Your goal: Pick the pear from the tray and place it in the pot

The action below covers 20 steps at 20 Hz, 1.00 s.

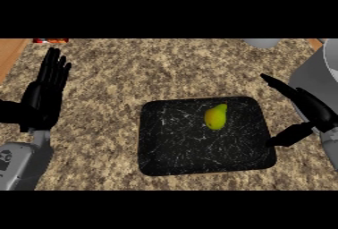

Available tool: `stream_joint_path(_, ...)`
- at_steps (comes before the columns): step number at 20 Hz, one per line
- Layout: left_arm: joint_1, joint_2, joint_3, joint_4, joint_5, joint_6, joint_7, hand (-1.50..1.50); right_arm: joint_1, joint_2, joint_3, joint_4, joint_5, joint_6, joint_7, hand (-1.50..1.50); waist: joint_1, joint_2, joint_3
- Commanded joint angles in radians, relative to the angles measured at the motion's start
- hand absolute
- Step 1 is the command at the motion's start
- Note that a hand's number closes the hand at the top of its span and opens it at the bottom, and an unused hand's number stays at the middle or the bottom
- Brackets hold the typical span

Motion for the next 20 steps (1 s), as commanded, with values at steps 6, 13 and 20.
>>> stream_joint_path(6, 0.048, -0.056, 0.050, -0.038, -0.063, -0.033, 0.017, 0.00, 0.049, 0.126, 0.034, -0.049, 0.126, 0.026, 0.064, -1.50, -0.003, 0.000, 0.000)
stream_joint_path(13, 0.017, -0.104, 0.074, 0.049, -0.127, -0.075, -0.020, 0.00, 0.051, 0.199, -0.003, -0.020, 0.207, -0.016, -0.029, -1.50, -0.006, 0.000, 0.000)
stream_joint_path(20, 0.038, -0.132, 0.089, -0.077, -0.156, -0.062, 0.059, 0.00, -0.046, 0.276, -0.007, 0.142, 0.327, -0.046, 0.010, -1.50, 0.004, 0.001, 0.001)
